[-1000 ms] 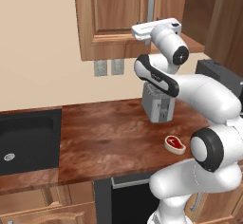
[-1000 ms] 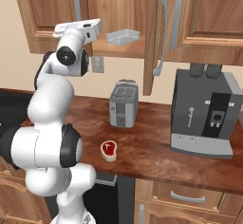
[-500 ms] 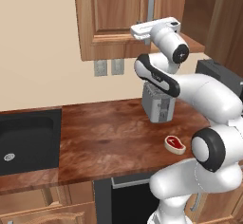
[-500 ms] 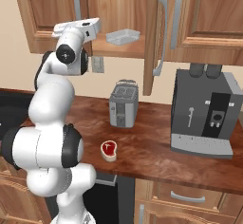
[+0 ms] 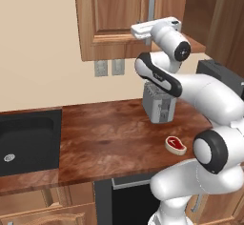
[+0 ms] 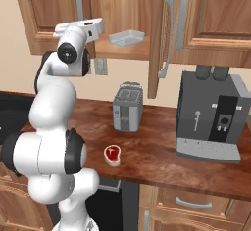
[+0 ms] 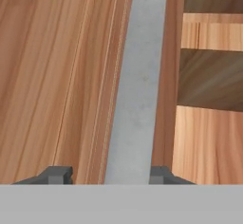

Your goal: Retrieve the tupperware from the cabinet, then place the raw meat into the tupperware to avoid contamination.

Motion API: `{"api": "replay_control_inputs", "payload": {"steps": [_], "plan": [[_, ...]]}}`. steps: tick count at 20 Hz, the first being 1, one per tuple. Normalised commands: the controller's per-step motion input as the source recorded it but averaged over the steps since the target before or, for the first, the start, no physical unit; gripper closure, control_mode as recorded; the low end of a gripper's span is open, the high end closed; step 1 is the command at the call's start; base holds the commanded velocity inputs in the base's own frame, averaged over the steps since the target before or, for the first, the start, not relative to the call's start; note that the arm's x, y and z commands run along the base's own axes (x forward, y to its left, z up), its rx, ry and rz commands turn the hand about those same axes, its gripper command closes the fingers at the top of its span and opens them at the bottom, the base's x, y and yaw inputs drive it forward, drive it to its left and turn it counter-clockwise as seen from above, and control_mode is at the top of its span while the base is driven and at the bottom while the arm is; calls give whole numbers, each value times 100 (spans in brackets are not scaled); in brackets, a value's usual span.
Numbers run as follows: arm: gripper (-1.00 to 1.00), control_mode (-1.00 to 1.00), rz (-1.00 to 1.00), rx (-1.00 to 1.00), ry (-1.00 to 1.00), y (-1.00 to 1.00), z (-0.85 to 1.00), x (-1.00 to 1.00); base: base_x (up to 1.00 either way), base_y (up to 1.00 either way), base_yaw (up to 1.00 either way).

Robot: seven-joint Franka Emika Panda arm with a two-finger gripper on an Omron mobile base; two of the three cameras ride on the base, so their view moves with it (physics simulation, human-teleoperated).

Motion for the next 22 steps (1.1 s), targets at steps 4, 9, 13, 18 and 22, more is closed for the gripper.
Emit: {"api": "replay_control_inputs", "payload": {"steps": [4, 9, 13, 18, 22], "plan": [[100, -100, 0, 0, 5, -7, 0, 17, 0, 0, 0], [100, -100, 1, 0, 5, -20, 0, 18, 0, 0, 0], [100, -100, 3, 0, 4, -28, 0, 21, 0, 0, 0], [100, -100, 3, 0, 4, -22, 0, 22, 0, 0, 0], [100, -100, 2, 0, 3, -8, 0, 21, 0, 0, 0]]}}
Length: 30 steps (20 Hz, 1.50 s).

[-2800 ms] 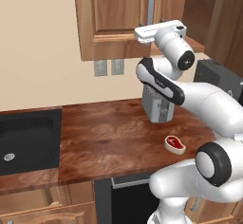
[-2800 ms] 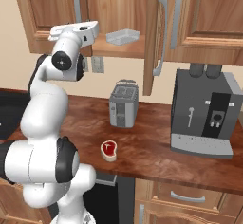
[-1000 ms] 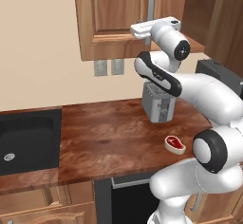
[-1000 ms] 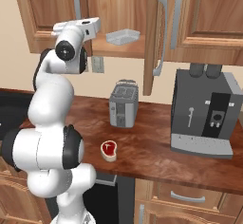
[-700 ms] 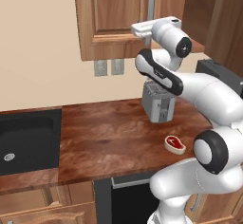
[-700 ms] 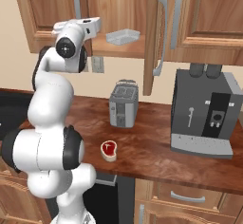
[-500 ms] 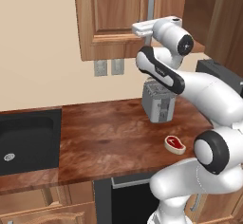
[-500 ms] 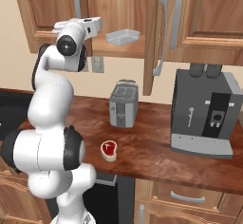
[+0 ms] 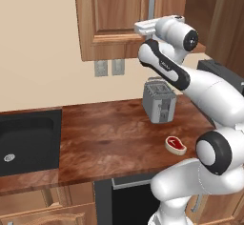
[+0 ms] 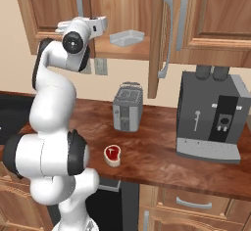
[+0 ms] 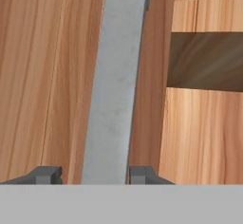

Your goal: Retrieve the tupperware from the cabinet, then place the raw meat into the tupperware to avoid contamination.

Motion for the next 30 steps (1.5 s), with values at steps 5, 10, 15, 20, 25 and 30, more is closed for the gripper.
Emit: {"api": "replay_control_inputs", "payload": {"steps": [5, 10, 15, 20, 25, 30], "plan": [[100, -100, 0, 0, 3, 2, 0, 20, 0, 0, 0], [100, -100, -1, 0, 7, 10, 0, 8, 0, 0, 0], [100, -100, -4, -1, 12, 6, 0, -8, 0, 0, 0], [100, -100, -3, -1, 11, 7, 0, -19, 0, 0, 0], [100, -100, -3, -1, 11, 7, 0, -30, 0, 0, 0], [100, -100, -3, -1, 12, 4, 0, -38, 0, 0, 0]]}}
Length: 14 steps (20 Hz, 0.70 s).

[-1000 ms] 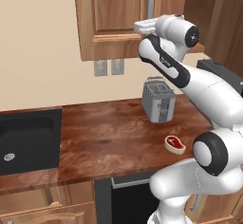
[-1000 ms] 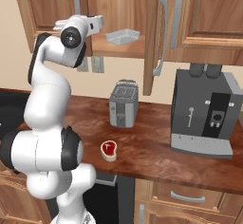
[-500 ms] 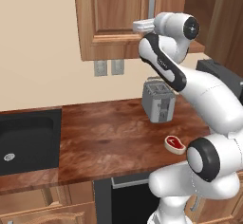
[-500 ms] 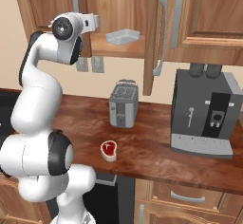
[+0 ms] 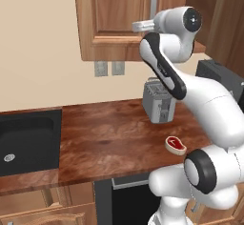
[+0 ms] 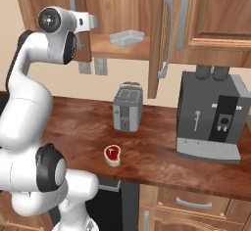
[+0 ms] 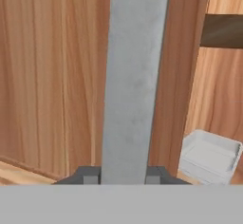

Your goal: Retrieve the tupperware from the cabinet, then place the raw meat into the tupperware to avoid contamination.

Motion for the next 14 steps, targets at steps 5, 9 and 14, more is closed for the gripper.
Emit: {"api": "replay_control_inputs", "payload": {"steps": [5, 9, 14], "plan": [[100, -100, -3, -1, 13, 7, 0, -43, 0, 0, 0], [100, -100, -4, -1, 12, 13, 0, -48, 0, 0, 0], [100, -100, -4, -2, 13, 20, -2, -50, 0, 0, 0]]}}
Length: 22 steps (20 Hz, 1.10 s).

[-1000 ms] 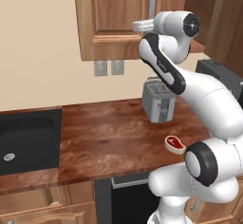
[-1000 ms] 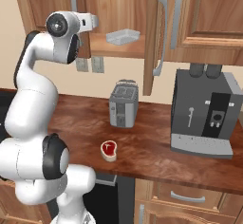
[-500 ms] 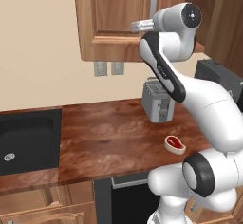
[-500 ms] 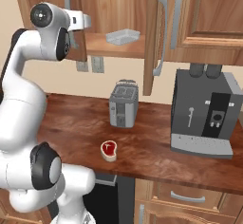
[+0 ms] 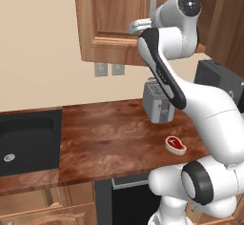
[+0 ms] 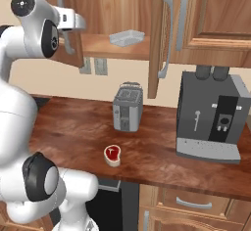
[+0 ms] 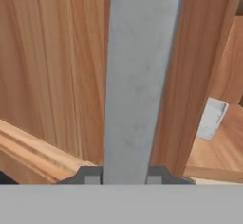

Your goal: Retrieve the tupperware from the cabinet, then place the raw meat into the tupperware to avoid contamination.

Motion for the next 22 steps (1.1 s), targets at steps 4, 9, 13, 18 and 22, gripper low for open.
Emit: {"api": "replay_control_inputs", "payload": {"steps": [4, 9, 13, 18, 22], "plan": [[100, -100, -4, -2, 12, 26, -6, -47, 0, 0, 0], [100, -100, -3, -1, 8, 28, -11, -45, 0, 0, 0], [100, -100, -2, -1, 7, 29, -13, -41, 0, 0, 0], [100, -100, -1, -1, 8, 31, -13, -33, 0, 0, 0], [100, -100, -2, 0, 4, 30, -10, -20, 0, 0, 0]]}}
